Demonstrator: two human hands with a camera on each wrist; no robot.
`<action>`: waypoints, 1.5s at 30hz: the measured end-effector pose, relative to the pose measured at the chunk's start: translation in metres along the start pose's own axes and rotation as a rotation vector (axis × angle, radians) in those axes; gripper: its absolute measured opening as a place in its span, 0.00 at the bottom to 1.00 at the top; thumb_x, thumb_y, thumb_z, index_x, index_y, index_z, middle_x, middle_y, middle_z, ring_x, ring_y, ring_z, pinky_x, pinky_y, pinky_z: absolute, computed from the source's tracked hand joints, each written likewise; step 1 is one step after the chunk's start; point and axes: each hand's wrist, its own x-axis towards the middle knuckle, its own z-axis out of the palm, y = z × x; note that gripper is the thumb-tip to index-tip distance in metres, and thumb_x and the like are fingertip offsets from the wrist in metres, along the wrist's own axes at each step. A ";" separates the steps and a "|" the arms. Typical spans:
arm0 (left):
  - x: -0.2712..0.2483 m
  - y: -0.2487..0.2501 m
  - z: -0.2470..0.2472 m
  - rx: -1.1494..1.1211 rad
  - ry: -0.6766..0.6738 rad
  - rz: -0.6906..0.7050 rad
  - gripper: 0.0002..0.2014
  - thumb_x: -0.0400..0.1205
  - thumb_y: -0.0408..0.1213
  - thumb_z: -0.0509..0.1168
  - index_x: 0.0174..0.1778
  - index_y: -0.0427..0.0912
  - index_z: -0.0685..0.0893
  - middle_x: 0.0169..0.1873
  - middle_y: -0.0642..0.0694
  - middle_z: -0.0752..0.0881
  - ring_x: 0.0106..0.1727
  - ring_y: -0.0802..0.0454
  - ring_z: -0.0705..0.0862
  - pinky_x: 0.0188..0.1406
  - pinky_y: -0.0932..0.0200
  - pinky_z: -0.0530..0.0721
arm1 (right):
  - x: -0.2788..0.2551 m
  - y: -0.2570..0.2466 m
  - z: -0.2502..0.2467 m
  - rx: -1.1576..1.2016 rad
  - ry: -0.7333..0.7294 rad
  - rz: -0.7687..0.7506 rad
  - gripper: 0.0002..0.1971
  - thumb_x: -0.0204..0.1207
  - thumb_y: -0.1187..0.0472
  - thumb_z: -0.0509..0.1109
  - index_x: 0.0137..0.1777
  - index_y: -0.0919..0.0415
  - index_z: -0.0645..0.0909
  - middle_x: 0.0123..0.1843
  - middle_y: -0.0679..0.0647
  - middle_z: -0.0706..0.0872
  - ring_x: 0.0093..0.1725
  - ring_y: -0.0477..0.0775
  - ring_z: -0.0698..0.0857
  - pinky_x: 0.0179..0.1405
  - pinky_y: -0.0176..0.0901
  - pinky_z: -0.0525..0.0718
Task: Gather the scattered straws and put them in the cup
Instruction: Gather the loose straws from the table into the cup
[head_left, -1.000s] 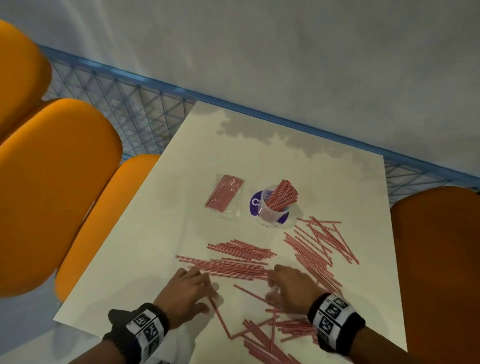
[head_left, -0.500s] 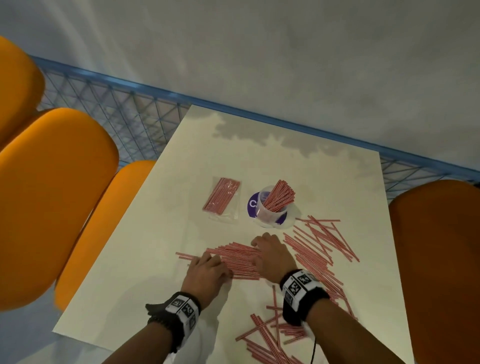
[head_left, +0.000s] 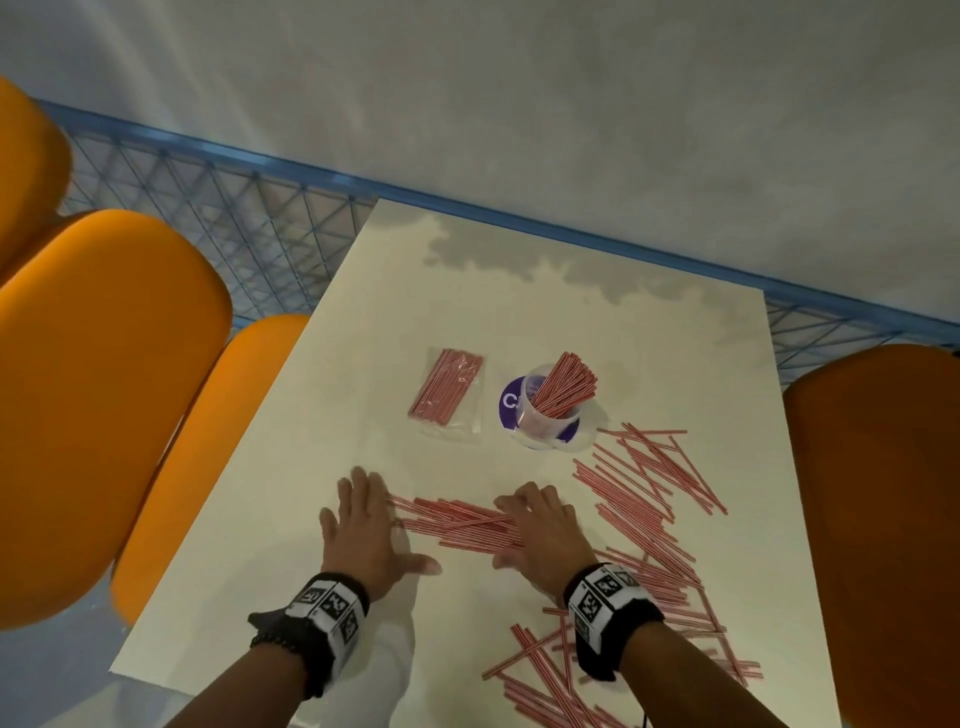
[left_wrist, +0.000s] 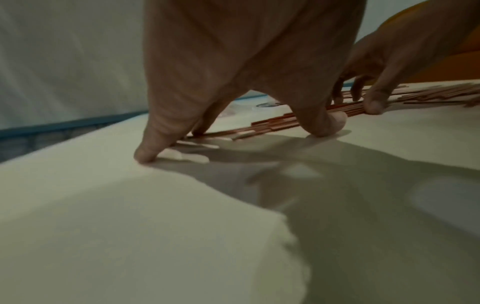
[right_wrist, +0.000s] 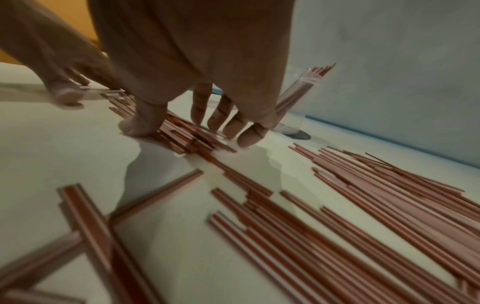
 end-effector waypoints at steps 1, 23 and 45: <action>-0.005 0.005 0.005 -0.036 0.000 0.013 0.74 0.55 0.76 0.69 0.82 0.36 0.36 0.83 0.37 0.34 0.83 0.39 0.33 0.81 0.34 0.43 | -0.001 0.001 0.000 0.000 -0.001 -0.002 0.31 0.69 0.42 0.73 0.71 0.47 0.70 0.65 0.49 0.74 0.63 0.54 0.69 0.64 0.52 0.73; 0.009 0.073 0.000 0.326 -0.006 0.456 0.15 0.79 0.33 0.62 0.62 0.43 0.73 0.61 0.45 0.77 0.63 0.42 0.73 0.59 0.50 0.70 | 0.013 -0.023 0.003 0.019 -0.074 -0.044 0.15 0.74 0.69 0.68 0.60 0.61 0.75 0.58 0.58 0.79 0.57 0.57 0.75 0.59 0.49 0.76; -0.005 0.090 -0.006 0.486 -0.144 0.445 0.16 0.79 0.30 0.59 0.63 0.37 0.70 0.60 0.39 0.77 0.58 0.41 0.78 0.56 0.51 0.75 | 0.016 -0.033 -0.014 -0.369 -0.117 -0.235 0.10 0.72 0.68 0.64 0.54 0.68 0.76 0.51 0.67 0.80 0.49 0.66 0.79 0.45 0.56 0.79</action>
